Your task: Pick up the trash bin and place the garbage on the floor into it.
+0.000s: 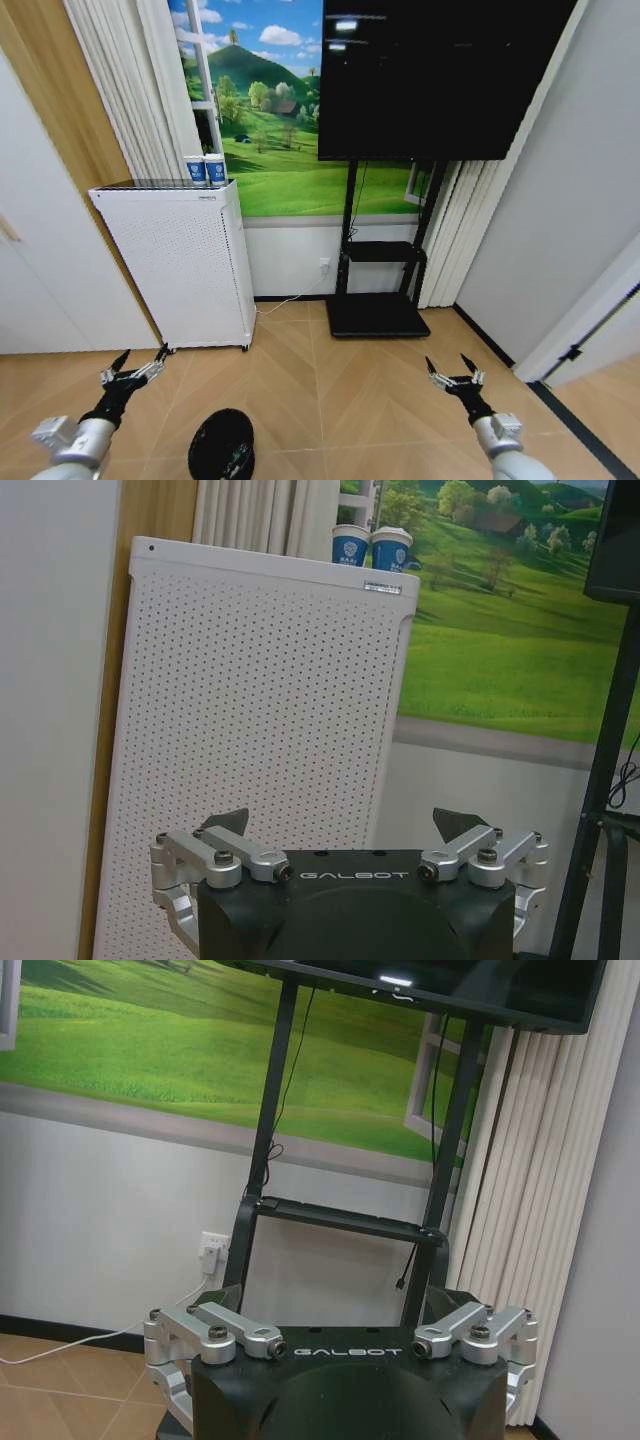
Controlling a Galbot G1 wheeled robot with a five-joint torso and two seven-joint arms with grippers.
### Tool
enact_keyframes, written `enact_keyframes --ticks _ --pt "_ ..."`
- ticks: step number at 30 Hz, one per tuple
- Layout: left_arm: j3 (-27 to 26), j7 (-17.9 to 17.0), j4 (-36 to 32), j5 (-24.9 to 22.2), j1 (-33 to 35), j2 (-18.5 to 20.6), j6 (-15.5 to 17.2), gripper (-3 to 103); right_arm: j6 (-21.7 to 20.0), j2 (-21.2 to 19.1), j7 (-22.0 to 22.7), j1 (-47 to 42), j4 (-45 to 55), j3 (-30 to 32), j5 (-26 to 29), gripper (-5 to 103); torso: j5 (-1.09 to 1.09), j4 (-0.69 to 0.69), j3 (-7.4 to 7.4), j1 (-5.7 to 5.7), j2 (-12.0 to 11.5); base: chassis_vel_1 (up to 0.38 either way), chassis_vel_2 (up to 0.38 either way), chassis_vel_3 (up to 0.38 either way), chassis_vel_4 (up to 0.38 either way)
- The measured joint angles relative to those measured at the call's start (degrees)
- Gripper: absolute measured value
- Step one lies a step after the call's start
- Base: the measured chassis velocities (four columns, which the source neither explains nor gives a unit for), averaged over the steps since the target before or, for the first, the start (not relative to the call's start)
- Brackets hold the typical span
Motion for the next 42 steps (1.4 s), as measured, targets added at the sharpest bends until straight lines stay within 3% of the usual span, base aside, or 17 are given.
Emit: enact_keyframes --ticks 18,26,29,33,34,35,36,38,39,42 --pt "1.84 -0.02 1.09 0.58 -1.49 0.05 -0.44 100 0.88 2.05 0.35 -2.35 -0.70 2.29 -2.64 100 0.01 -0.01 -0.23 -0.18 -0.38 0.074 -0.147 -0.068 0.147" --pt "2.57 -0.22 1.26 0.53 -1.94 -0.24 -0.45 100 1.16 1.92 0.98 -2.84 -1.17 2.82 -3.32 100 0.02 -0.01 -0.27 -0.21 -0.48 0.264 -0.273 -0.270 0.258" --pt "2.63 -0.33 1.26 0.55 -1.94 -0.33 -0.45 100 1.42 1.66 1.20 -1.91 -1.66 2.50 -3.03 100 -0.08 0.00 -0.30 -0.22 -0.49 0.319 -0.318 -0.338 0.300" --pt "2.65 -0.35 1.28 0.55 -1.97 -0.24 -0.46 100 1.41 1.57 1.60 -0.84 -1.82 1.66 -2.45 100 0.07 0.00 -0.32 -0.24 -0.53 0.362 -0.344 -0.359 0.351" --pt "2.66 -0.35 1.34 0.52 -1.98 -0.23 -0.47 100 1.40 1.54 1.65 -0.55 -1.82 1.40 -2.30 100 -0.09 0.00 -0.33 -0.25 -0.52 0.384 -0.371 -0.358 0.353" --pt "2.66 -0.32 1.36 0.49 -1.96 -0.23 -0.48 100 1.38 1.52 1.78 -0.23 -1.82 1.16 -2.12 100 -0.08 0.00 -0.34 -0.26 -0.53 0.384 -0.373 -0.368 0.353" --pt "2.66 -0.28 1.43 0.48 -1.96 -0.24 -0.53 100 1.35 1.53 1.91 0.06 -1.83 0.85 -1.94 100 0.09 -0.01 -0.33 -0.26 -0.55 0.368 -0.373 -0.328 0.384" --pt "2.66 -0.27 1.51 0.48 -1.97 -0.28 -0.59 100 1.31 1.49 1.95 0.24 -1.85 0.66 -1.85 100 0.09 0.00 -0.35 -0.28 -0.54 0.349 -0.366 -0.328 0.384" --pt "2.74 -0.25 1.66 0.48 -1.98 -0.38 -0.59 100 1.27 1.29 2.02 0.46 -1.92 0.60 -1.64 100 -0.05 -0.01 -0.35 -0.29 -0.55 0.330 -0.329 -0.295 0.329" --pt "2.85 -0.24 1.74 0.51 -2.04 -0.59 -0.60 100 1.24 0.95 2.04 0.84 -2.00 0.55 -1.36 100 -0.04 0.00 -0.35 -0.30 -0.56 0.300 -0.302 -0.299 0.304"
